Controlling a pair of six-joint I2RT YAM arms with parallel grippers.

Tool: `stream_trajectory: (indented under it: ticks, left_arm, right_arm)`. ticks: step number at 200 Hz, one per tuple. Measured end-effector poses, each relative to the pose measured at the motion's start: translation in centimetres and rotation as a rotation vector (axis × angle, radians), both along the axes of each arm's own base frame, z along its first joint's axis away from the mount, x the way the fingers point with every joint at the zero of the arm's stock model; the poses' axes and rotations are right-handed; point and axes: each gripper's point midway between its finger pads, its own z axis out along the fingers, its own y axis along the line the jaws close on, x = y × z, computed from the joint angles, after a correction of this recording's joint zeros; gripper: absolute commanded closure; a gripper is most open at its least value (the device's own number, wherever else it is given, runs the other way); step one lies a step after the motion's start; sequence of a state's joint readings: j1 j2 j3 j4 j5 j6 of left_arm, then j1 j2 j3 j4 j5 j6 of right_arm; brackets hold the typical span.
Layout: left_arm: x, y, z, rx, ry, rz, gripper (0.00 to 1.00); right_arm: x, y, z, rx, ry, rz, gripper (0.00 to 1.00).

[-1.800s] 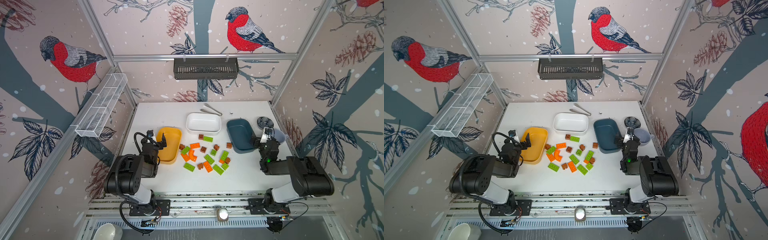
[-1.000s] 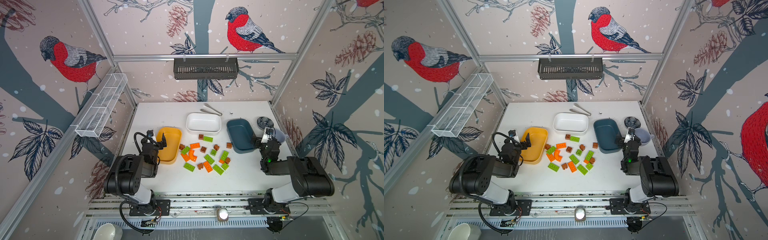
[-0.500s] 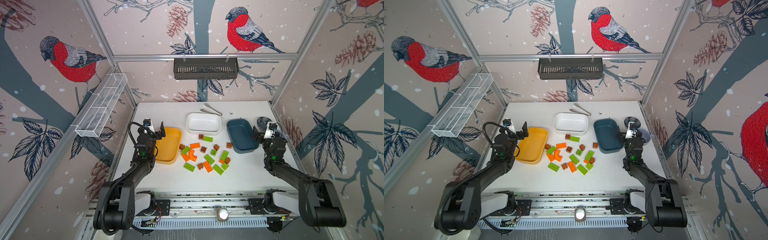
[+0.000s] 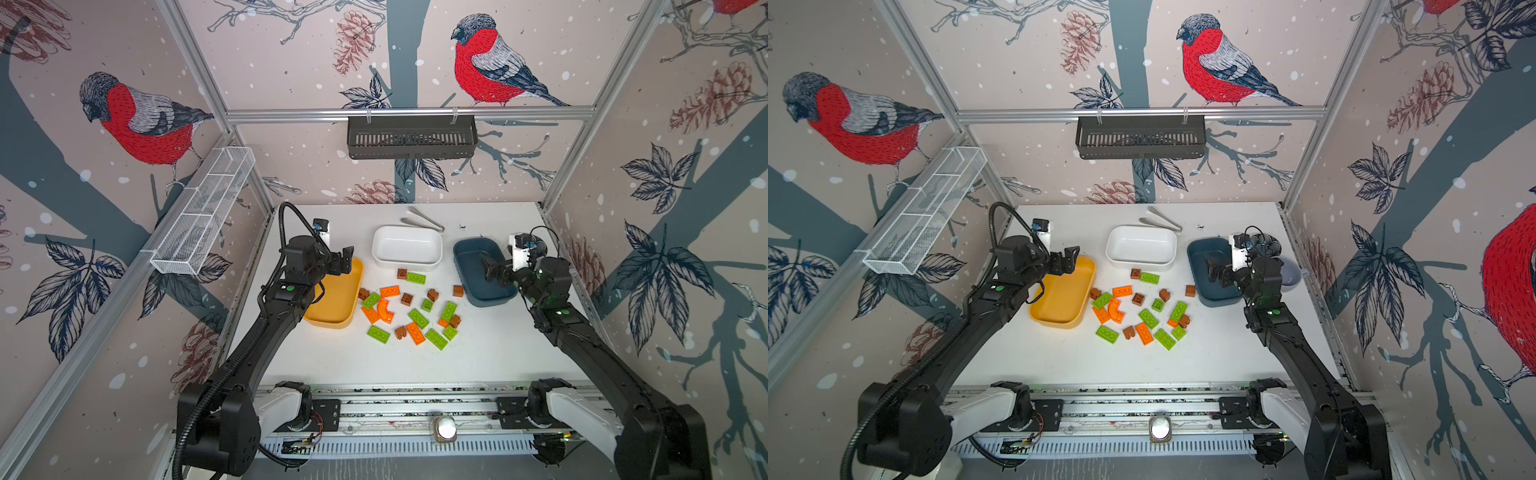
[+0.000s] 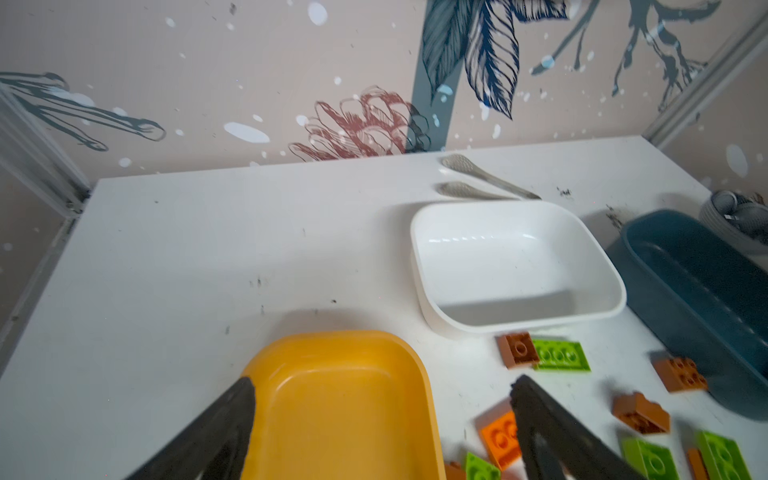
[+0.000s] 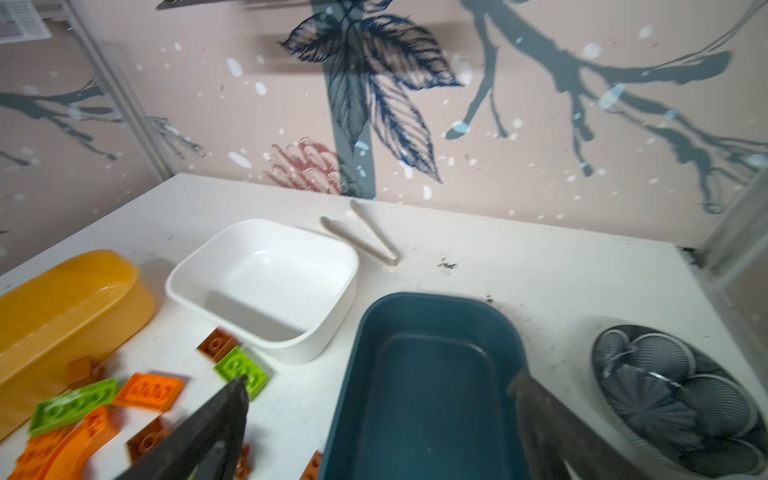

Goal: Sort the legos into containers by color
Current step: 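Lower left gripper onto a lime-green brick while right gripper hovers by teal tub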

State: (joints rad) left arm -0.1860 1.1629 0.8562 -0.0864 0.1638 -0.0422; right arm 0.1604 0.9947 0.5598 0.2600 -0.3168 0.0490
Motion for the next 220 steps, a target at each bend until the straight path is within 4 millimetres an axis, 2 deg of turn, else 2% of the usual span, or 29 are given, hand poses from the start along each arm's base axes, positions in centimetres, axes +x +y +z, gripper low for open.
stream_trajectory:
  ticks: [31, 67, 84, 115, 154, 189, 220]
  left_arm:
    - [-2.3, -3.4, -2.5, 0.012, 0.176, -0.137, 0.19]
    - [-6.2, -7.5, -6.1, 0.052, 0.353, -0.284, 0.27]
    - [-7.4, -8.6, -7.6, 0.068, 0.421, -0.313, 0.29]
    - [-8.1, -9.7, -10.0, 0.068, 0.534, -0.256, 0.31]
    - [-9.0, -12.7, -11.1, 0.099, 0.579, -0.261, 0.36]
    - [-7.3, -12.1, -12.9, 0.240, 0.641, -0.212, 0.37]
    - [-7.5, -10.8, -14.5, 0.359, 0.693, -0.213, 0.37]
  right_arm:
    - [-2.1, 3.4, -1.0, 0.006, 0.105, 0.148, 0.00]
    - [-3.9, 5.6, -2.0, 0.012, 0.198, 0.250, 0.01]
    - [-4.6, 6.1, -2.6, 0.010, 0.231, 0.277, 0.01]
    - [-5.1, 6.6, -3.6, 0.007, 0.274, 0.295, 0.01]
    - [-5.4, 7.0, -4.0, 0.019, 0.301, 0.301, 0.01]
    - [-5.7, 7.2, -4.4, 0.019, 0.316, 0.309, 0.01]
    - [-6.2, 7.2, -4.9, 0.017, 0.332, 0.313, 0.00]
